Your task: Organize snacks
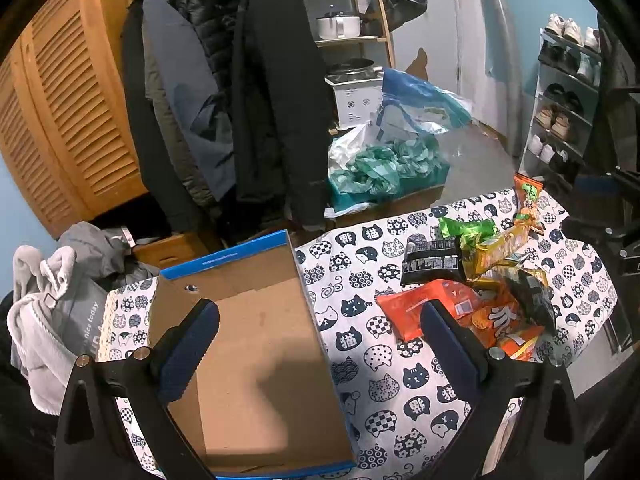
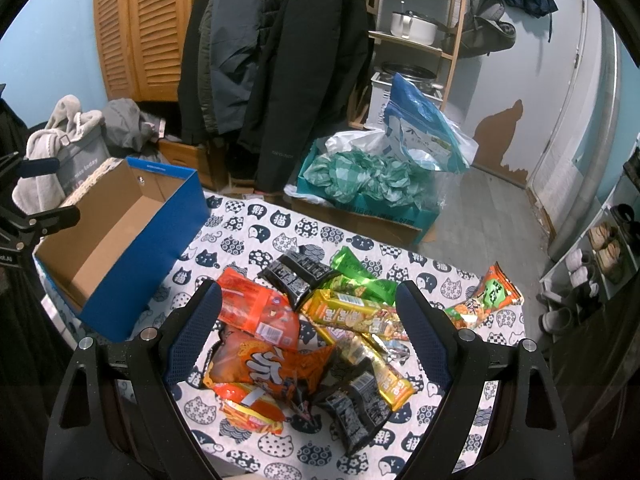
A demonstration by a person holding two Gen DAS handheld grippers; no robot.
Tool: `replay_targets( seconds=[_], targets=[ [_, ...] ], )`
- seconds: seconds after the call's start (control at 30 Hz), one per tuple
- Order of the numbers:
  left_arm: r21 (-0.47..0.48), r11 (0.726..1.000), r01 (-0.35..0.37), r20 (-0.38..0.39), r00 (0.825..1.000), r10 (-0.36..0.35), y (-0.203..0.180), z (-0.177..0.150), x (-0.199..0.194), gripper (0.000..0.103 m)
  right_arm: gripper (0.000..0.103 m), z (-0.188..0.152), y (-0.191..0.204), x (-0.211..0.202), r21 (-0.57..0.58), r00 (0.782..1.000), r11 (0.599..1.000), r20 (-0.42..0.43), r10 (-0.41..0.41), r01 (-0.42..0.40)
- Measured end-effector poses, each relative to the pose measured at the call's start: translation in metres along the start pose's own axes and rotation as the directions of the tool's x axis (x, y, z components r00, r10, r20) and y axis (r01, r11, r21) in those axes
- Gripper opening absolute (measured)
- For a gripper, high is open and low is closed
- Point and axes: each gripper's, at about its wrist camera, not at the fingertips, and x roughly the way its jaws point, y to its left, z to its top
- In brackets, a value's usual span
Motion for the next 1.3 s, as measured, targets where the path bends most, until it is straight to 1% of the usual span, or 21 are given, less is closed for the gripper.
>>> replay_targets(
  seconds=[0.57, 0.77, 0.93, 1.0, 1.1, 1.13, 1.3],
  targets=[
    [0.001, 1.000, -0.001, -0.002, 1.000, 0.001, -0.002, 0.002, 0.000, 0.102, 0.087, 0.000, 0.001, 0.000, -0.002, 1.000, 1.000, -0.002, -0.001, 0.001],
    [0.003, 1.000, 0.007, -0.009, 1.000, -0.007, -0.008, -0.010, -0.001, 0.102, 0.087, -0.001, 0.000, 0.000, -0.001, 1.000, 1.000, -0.001, -0.001, 0.001],
    [0.003, 1.000, 0.005, -0.011, 1.000, -0.005, -0.007, -0.007, 0.001, 0.102, 0.087, -0.001, 0.000, 0.000, -0.001, 1.000, 1.000, -0.002, -0.002, 0.002],
    [0.002, 1.000, 0.009, -0.016, 1.000, -0.009, -0.008, -0.007, 0.001, 0.102, 0.087, -0.001, 0.000, 0.001, -0.002, 1.000, 1.000, -0.003, -0.002, 0.002],
    [-0.001, 0.999, 0.033, -0.030, 0.999, -0.033, -0.009, -0.010, 0.003, 0.102, 0.087, -0.001, -0.001, 0.001, -0.001, 1.000, 1.000, -0.005, -0.003, 0.003],
    [0.000, 0.999, 0.036, -0.035, 0.999, -0.036, -0.009, -0.006, 0.005, 0.102, 0.087, -0.001, -0.002, 0.002, 0.001, 1.000, 1.000, -0.008, -0.004, 0.004],
    [0.026, 0.999, 0.042, -0.077, 0.996, -0.040, -0.016, -0.004, 0.018, 0.102, 0.087, -0.003, -0.010, 0.003, 0.012, 1.000, 1.000, -0.023, -0.006, 0.006]
  ],
)
